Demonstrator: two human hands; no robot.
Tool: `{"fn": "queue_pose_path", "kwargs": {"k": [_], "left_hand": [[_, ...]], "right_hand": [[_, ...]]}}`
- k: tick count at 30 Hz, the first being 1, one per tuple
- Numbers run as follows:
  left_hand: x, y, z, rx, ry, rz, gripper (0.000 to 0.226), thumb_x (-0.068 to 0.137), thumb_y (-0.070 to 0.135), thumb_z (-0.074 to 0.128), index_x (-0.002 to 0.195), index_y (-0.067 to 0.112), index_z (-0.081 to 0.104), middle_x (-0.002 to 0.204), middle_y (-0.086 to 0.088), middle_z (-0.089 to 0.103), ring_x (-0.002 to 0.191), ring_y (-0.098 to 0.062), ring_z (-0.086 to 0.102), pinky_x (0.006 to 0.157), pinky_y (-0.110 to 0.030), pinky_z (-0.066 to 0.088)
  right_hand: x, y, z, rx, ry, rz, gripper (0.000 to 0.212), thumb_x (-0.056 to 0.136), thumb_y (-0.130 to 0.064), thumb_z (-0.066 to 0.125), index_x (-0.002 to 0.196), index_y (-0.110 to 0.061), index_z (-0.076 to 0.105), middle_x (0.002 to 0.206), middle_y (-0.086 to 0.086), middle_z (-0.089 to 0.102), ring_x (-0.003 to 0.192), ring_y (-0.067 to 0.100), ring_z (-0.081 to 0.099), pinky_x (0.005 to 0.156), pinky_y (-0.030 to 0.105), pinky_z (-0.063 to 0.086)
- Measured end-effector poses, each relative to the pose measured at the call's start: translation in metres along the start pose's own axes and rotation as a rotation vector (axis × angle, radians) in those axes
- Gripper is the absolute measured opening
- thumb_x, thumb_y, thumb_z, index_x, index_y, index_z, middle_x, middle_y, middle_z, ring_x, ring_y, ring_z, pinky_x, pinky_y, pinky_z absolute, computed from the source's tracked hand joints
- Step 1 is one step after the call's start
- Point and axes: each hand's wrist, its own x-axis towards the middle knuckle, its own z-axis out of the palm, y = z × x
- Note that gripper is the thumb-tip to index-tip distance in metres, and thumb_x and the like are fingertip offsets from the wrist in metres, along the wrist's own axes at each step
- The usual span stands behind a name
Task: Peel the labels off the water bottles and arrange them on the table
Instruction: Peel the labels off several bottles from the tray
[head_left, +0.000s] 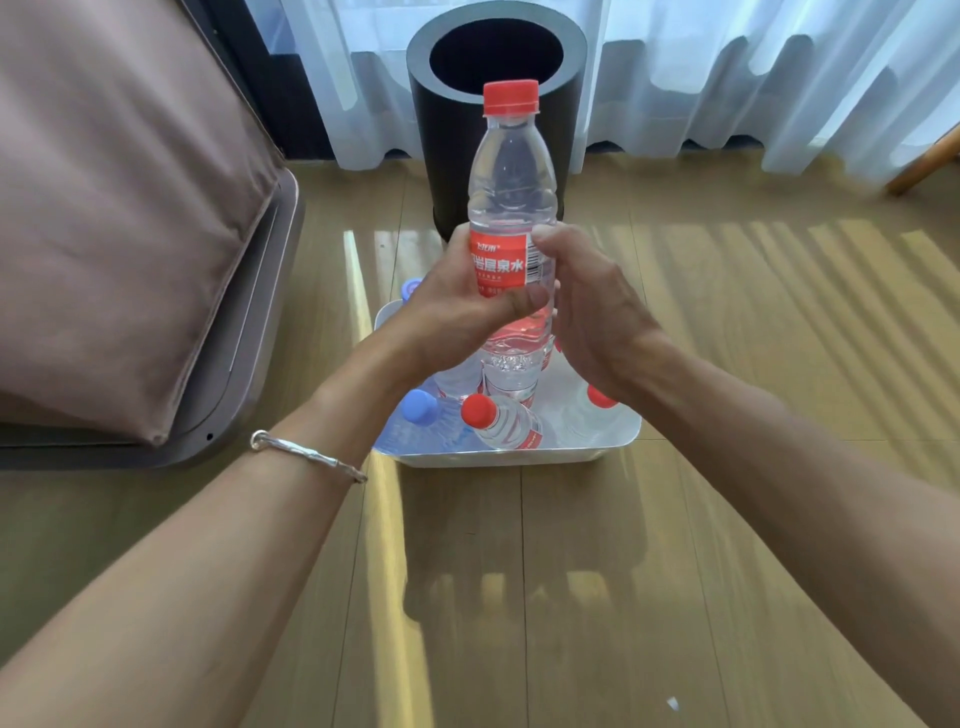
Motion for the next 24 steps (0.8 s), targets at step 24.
{"fn": "queue_pose_path", "kwargs": {"k": [24], "left_hand": [[-0.008, 0.014, -0.022, -0.217, -0.012, -0.048, 0.044, 0.074, 0.027, 0.079, 0.115, 0.017, 0.066, 0.099, -0.001, 0.074, 0.093, -0.022, 0.073, 0.076, -0.042, 0.059]], "right_hand": [[-0.002, -0.01, -0.01, -0.206, -0.092, -0.105, 0.035, 0.104, -0.028, 0.045, 0.128, -0.009, 0.061, 0.117, 0.021, 0.068, 0.103, 0.036, 0.069, 0.082, 0.053, 0.059]]}}
